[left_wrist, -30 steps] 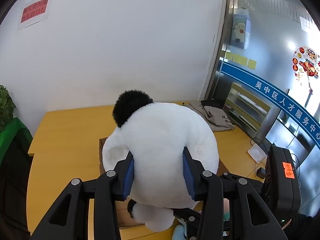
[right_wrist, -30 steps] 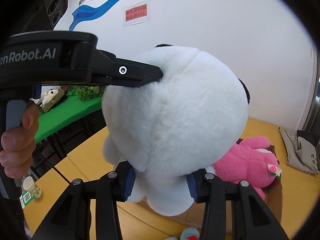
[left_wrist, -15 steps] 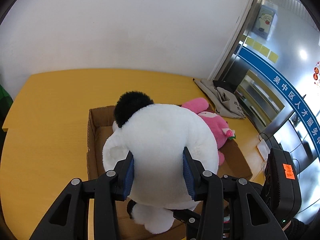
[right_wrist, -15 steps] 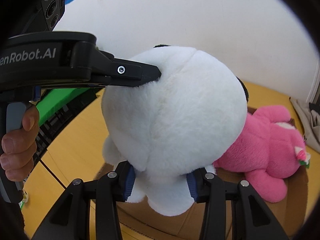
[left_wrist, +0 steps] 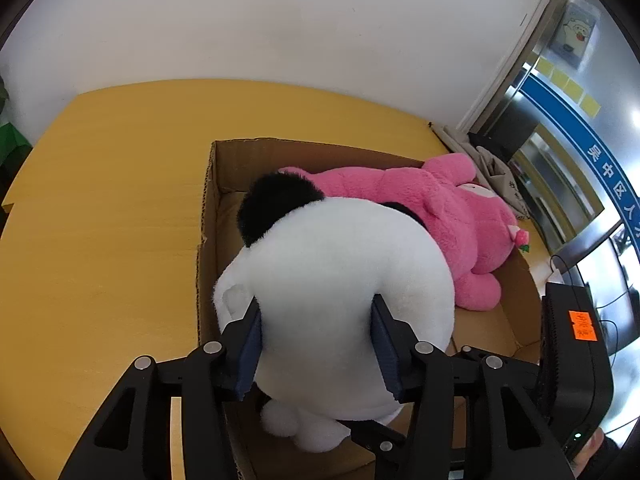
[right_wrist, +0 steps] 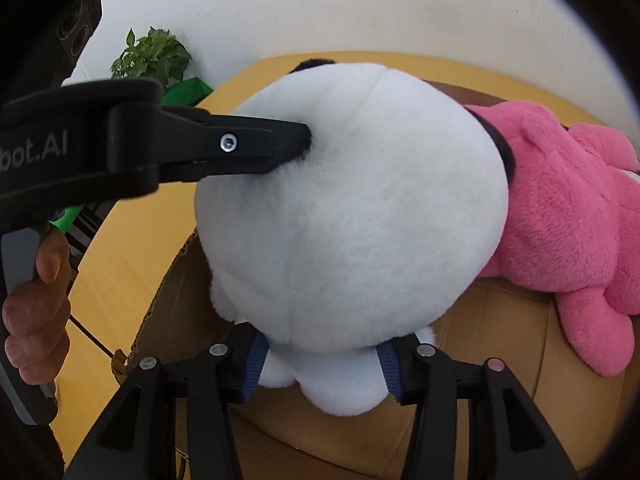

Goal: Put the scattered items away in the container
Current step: 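Open both grippers to release the panda beside the pink bear, then withdraw both grippers from the box toward the blue cat plush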

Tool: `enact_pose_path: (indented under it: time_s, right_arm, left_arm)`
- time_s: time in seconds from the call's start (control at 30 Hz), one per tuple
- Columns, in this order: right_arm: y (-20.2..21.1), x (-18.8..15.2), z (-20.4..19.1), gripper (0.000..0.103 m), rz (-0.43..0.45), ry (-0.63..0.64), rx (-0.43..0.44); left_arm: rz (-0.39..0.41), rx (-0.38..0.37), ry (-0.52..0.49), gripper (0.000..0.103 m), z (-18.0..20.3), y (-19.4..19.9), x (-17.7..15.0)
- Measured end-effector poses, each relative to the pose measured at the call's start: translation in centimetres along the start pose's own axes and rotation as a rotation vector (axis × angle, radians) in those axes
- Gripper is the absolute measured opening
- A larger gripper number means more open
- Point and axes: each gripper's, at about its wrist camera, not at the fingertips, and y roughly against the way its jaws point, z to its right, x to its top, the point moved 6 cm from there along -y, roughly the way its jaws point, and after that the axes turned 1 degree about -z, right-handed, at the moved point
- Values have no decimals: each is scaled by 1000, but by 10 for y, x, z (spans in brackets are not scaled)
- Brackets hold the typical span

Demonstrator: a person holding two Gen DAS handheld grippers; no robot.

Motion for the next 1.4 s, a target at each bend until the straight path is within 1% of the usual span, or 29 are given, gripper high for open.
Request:
enact_pose_path:
  time_s: [0.07, 0.13, 0.17, 0.23, 0.27, 0.3, 0.33, 0.37, 0.4, 0.5, 0.6, 0.67, 0.8, 0.87, 1.13, 1.4]
  right_arm:
    - [0, -2, -4, 60, -10, -1, 2]
    - [7, -4, -7, 61, -1, -13, 16]
    - [14, -5, -6, 61, 13, -14, 14]
    - [39, -8, -3, 63, 67, -3, -14]
    - [51, -9, -1, 67, 94, 2, -29]
    - [64, -10, 1, 74, 121, 8, -43]
    - [76, -12, 3, 78, 148, 13, -57]
    - [89, -13, 5, 79, 175, 19, -71]
    - [101, -14, 7, 79, 201, 24, -86]
    - [140, -19, 13, 80, 282, 41, -128]
    - [174, -23, 22, 80, 355, 50, -176]
    - [181, -26, 46, 80, 374, 25, -224]
    - [184, -43, 91, 80, 369, -24, -286]
    - [187, -50, 104, 80, 356, -37, -302]
    - [191, -74, 118, 80, 338, -52, -316]
    - [185, -76, 128, 80, 330, -62, -318]
  left_arm:
    - [12, 28, 10, 61, -3, 5, -3]
    - [39, 57, 21, 63, -6, 16, -3]
    - [56, 71, 27, 63, -7, 24, -3]
    - [98, 100, 37, 71, -8, 46, -5]
    - [127, 113, 33, 73, -9, 58, -5]
    - [159, 129, 27, 81, -8, 73, -7]
    - [197, 151, 22, 91, -5, 90, -10]
    - [233, 173, 21, 95, -2, 105, -12]
    - [269, 188, 21, 103, 1, 119, -16]
    - [364, 210, 8, 103, 21, 157, -32]
    - [372, 205, -27, 103, 44, 167, -53]
    - [362, 214, -34, 103, 55, 165, -67]
    - [338, 213, -28, 103, 74, 158, -89]
    - [336, 209, -33, 103, 85, 155, -96]
    - [308, 209, -50, 103, 109, 146, -108]
    - [289, 206, -58, 103, 115, 139, -112]
